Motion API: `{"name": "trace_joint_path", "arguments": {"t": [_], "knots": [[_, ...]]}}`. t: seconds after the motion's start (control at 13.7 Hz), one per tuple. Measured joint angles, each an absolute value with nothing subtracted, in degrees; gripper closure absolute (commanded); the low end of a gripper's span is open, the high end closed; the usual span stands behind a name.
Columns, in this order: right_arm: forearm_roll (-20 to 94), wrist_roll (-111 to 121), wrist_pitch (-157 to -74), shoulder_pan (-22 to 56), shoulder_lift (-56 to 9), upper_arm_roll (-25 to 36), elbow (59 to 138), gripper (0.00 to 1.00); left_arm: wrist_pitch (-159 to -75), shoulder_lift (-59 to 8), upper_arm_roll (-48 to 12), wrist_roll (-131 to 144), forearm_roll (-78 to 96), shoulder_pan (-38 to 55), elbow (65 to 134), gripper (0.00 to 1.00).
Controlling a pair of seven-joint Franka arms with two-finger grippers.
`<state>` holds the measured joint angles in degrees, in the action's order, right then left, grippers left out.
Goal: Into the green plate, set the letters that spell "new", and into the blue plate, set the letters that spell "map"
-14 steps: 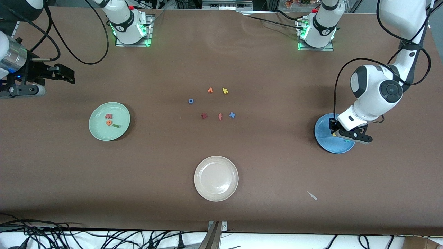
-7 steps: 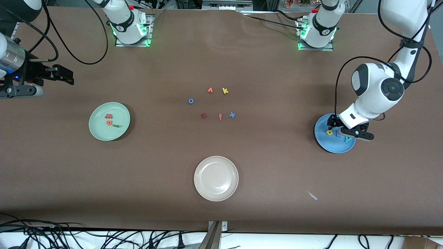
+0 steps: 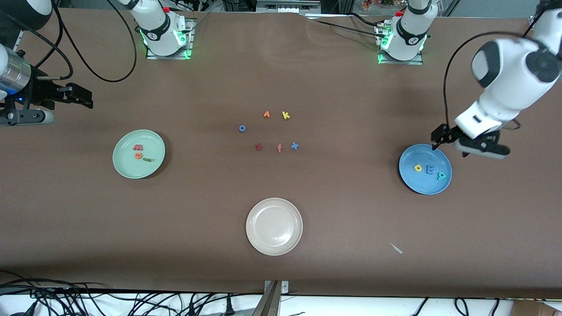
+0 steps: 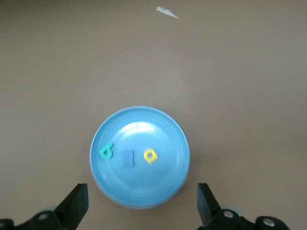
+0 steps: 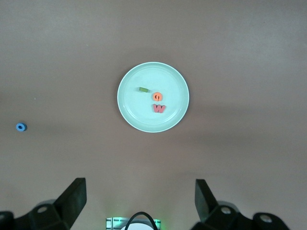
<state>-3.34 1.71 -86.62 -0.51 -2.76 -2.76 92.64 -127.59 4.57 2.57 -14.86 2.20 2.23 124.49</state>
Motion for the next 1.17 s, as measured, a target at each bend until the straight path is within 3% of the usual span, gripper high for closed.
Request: {"name": "trace_joint_path", "arguments": {"t": [0.29, 0.44, 1.17], "knots": [[-3.34, 1.71, -86.62, -0.53, -2.76, -2.73, 92.64, 0.0, -102.17, 11.66, 2.71, -14.64, 2.18, 1.05, 111.16, 0.0], [-3.34, 1.71, -86.62, -0.54, -2.76, -2.73, 92.64, 0.0, -95.42, 11.5, 2.76, -13.11, 2.16, 0.29, 105.76, 0.0], [-3.34, 1.71, -86.62, -0.69, -2.78, -2.63, 92.64, 0.0, -90.81, 8.46, 2.18, -2.74, -0.07, 0.28, 102.14, 0.0]]}}
